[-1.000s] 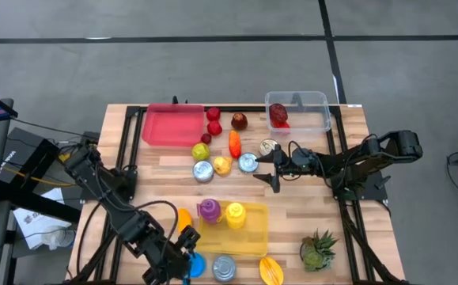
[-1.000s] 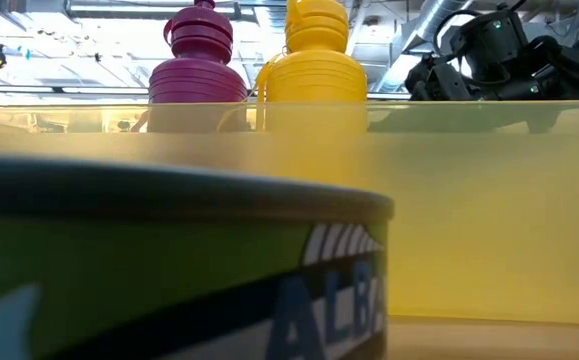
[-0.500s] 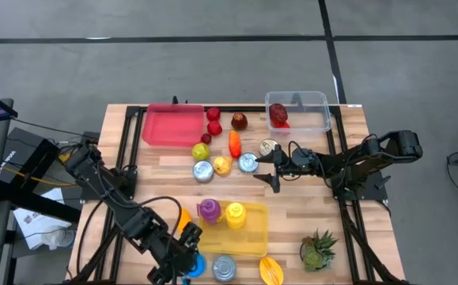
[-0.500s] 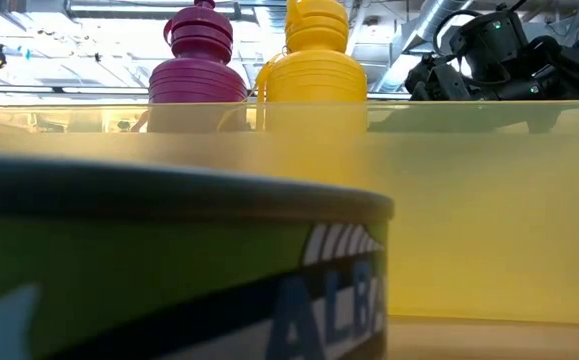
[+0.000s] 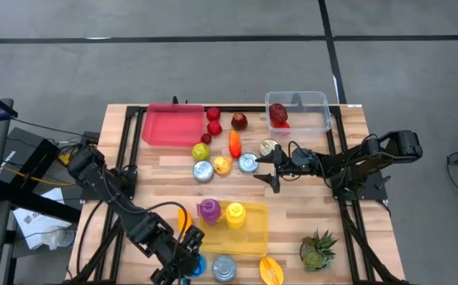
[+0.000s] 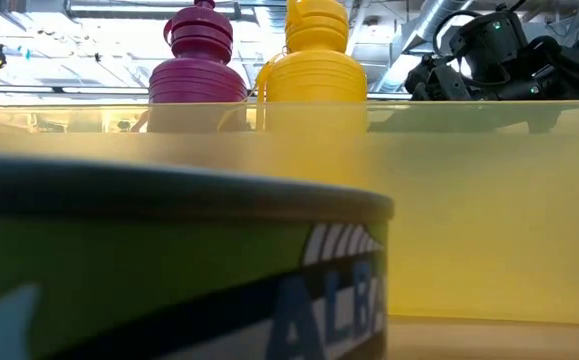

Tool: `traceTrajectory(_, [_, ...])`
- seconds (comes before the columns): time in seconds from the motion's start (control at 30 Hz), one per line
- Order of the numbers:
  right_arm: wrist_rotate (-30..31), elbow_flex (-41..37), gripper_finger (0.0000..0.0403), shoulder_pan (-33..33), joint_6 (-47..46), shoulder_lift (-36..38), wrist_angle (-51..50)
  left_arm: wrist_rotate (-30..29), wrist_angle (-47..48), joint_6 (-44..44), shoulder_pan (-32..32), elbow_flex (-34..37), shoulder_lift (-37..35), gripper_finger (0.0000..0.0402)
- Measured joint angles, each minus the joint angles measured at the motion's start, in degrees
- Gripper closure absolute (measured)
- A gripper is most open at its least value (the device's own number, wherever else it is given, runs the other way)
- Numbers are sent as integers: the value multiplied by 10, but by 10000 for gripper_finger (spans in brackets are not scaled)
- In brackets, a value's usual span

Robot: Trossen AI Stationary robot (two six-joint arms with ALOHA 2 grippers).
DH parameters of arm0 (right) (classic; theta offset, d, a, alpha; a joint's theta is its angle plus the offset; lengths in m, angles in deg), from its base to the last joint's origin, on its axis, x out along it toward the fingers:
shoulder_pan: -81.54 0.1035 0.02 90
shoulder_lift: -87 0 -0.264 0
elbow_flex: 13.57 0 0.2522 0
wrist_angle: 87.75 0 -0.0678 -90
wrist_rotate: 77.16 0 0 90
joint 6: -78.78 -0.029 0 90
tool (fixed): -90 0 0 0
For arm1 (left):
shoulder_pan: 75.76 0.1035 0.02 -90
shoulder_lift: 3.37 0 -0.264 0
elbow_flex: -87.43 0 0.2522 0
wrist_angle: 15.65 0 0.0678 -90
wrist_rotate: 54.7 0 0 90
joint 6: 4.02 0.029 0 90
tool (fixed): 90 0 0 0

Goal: Pick & Place Food Item
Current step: Put the blue water bottle into the yellow bin

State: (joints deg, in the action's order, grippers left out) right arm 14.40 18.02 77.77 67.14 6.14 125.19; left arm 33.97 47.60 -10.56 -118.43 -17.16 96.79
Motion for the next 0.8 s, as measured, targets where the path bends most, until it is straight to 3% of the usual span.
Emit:
traceTrajectory(0.57, [0,0,88,0,0,0,0,3,7,7,7,0,28,70])
traceTrajectory(0.8, [0,0,88,0,0,0,0,5,6,7,7,0,26,117])
